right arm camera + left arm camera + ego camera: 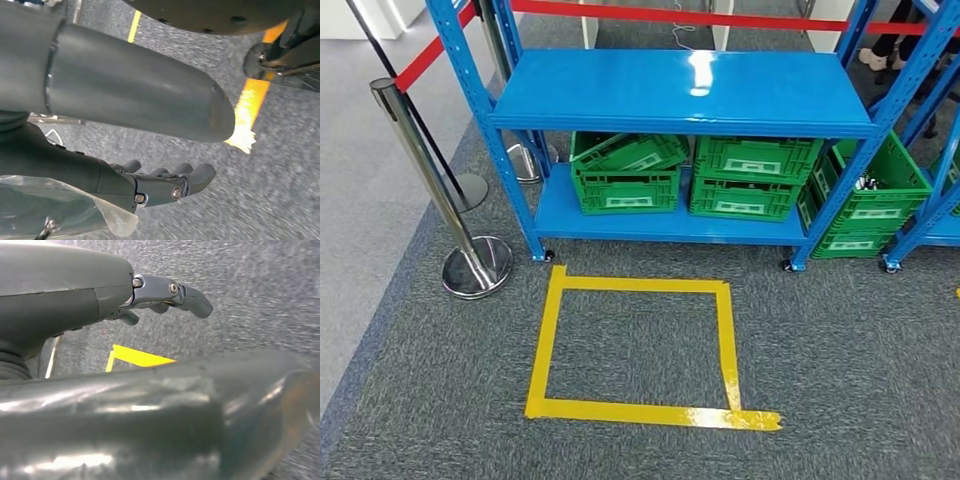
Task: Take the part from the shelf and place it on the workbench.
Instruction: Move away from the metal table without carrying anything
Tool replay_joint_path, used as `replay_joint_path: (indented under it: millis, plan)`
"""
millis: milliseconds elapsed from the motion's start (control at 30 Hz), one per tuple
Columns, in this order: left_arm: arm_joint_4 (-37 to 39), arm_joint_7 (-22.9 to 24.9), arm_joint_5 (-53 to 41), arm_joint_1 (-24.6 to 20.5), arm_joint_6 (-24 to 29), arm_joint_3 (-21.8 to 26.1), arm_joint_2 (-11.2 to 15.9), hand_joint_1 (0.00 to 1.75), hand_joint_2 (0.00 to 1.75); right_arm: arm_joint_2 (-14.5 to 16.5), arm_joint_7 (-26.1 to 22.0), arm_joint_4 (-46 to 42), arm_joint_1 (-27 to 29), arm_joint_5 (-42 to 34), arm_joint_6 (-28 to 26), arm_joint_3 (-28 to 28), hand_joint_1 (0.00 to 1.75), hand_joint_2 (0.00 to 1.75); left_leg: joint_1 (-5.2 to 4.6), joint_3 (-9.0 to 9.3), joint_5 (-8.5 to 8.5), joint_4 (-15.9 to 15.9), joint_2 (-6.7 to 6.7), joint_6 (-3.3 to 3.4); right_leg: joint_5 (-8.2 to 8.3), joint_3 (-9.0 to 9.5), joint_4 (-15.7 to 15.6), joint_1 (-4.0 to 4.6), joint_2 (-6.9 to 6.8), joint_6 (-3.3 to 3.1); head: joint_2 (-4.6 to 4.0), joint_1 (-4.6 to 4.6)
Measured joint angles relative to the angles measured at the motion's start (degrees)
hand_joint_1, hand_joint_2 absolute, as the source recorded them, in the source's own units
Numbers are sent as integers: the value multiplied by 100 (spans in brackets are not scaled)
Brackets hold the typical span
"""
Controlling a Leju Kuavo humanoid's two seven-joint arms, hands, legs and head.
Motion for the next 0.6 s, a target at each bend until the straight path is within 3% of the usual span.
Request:
replay_joint_path:
  millis: [33, 133, 200, 300, 333, 367, 400, 467, 500, 533, 600]
  plan:
    - [0, 0, -4, -9, -1, 0, -1, 0, 0, 1, -1, 2, -4, 0, 4, 0, 0, 0, -8, 14, -37, 7, -4, -27, 19, 85, -154, 8, 6, -30, 0, -8]
    - [-1, 1, -32, -30, 7, 0, 4, 0, 0, 1, 5, 4, -6, 3, 14, -1, 0, 0, -1, 52, -99, -1, -8, -94, -63, 166, -230, 17, 11, -139, 0, -29]
    - [-3, 2, -62, -32, 21, -1, 12, 0, 0, 0, 9, 4, 1, 10, 13, -3, 0, 0, 9, -30, -232, 231, 5, -154, -98, 229, -264, -1, -4, -209, 0, -44]
    - [-4, 8, -83, -27, 30, -2, 12, 0, 0, 1, 9, 3, -6, 16, 17, -2, 0, 0, 27, -637, -623, 1326, 16, -227, -189, 341, -279, -6, -30, -270, 1, -61]
    - [-4, 13, -84, -21, 29, -2, 10, 0, 0, 1, 10, 3, -4, 16, 19, -2, 0, 0, 31, -829, -647, 1600, 16, -234, -226, 385, -279, -4, -31, -271, 1, -63]
    - [-4, 19, -85, -11, 28, -2, 9, 0, 0, 1, 11, 3, 0, 17, 19, -2, 0, 0, 32, -934, -548, 1673, 17, -230, -266, 439, -279, -3, -28, -270, 2, -63]
    - [-4, 25, -87, -4, 28, -2, 8, 0, 0, 1, 13, 3, 4, 17, 19, -2, 0, 0, 31, -939, -331, 1523, 17, -213, -308, 502, -279, 0, -23, -267, 2, -64]
    - [-4, 31, -95, 2, 27, -2, 14, 0, 0, 5, 16, 5, 9, 17, 25, -2, 0, 0, 13, -746, 193, 837, 24, -139, -398, 619, -290, 5, -19, -247, 1, -58]
    - [-4, 32, -107, -2, 25, -2, 17, 0, 0, 9, 24, 7, 5, 16, 45, -2, 0, 0, -6, -633, 341, 525, 31, -96, -438, 649, -299, 7, -17, -221, 0, -56]
    - [-4, 33, -121, -8, 23, -2, 21, 0, 0, 14, 37, 8, -2, 15, 73, -2, 0, 0, -27, -547, 379, 320, 40, -60, -467, 659, -311, 8, -22, -190, 0, -55]
    - [-4, 39, -155, -17, 19, -2, 23, 0, 0, 23, 76, 10, -27, 14, 146, -2, 0, 0, -57, -474, 300, 177, 47, -17, -494, 670, -353, 7, -39, -123, 0, -64]
